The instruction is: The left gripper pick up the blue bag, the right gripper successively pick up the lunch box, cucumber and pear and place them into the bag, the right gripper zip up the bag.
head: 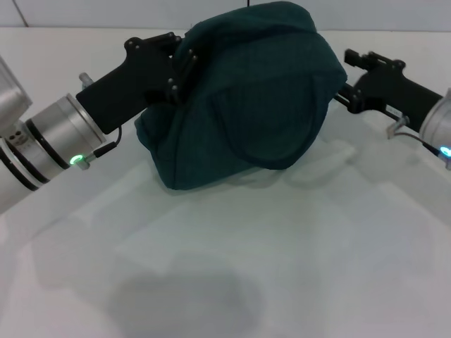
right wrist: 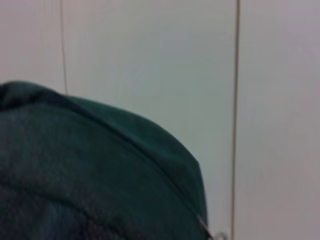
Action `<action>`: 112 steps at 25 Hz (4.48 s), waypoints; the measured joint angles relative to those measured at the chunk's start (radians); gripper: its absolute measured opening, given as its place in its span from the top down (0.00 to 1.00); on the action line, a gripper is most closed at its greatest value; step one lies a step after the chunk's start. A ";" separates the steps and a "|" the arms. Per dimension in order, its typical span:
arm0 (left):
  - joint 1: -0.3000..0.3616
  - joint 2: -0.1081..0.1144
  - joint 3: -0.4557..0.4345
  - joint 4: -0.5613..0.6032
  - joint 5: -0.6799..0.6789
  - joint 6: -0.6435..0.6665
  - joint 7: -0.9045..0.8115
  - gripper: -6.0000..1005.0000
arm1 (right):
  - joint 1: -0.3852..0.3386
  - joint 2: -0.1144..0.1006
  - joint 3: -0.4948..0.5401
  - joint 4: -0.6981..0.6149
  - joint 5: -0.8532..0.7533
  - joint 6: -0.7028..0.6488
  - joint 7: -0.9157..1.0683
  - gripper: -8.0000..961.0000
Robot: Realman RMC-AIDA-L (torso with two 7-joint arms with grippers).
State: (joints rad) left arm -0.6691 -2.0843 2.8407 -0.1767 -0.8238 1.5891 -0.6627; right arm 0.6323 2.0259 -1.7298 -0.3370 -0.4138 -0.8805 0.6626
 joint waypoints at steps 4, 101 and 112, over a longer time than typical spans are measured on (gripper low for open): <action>0.000 0.000 0.000 0.000 0.004 0.000 0.000 0.90 | 0.004 0.000 -0.024 -0.047 0.000 0.001 0.001 0.54; -0.035 -0.004 -0.008 0.016 -0.002 -0.002 -0.012 0.90 | -0.121 -0.005 -0.014 -0.116 -0.003 -0.085 -0.062 0.97; -0.034 -0.004 -0.008 0.027 -0.002 -0.002 -0.013 0.90 | -0.115 -0.003 -0.056 -0.114 -0.012 -0.016 -0.041 0.75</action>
State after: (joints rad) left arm -0.7034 -2.0881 2.8332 -0.1493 -0.8260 1.5875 -0.6758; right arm 0.5174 2.0225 -1.7862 -0.4512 -0.4256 -0.8966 0.6220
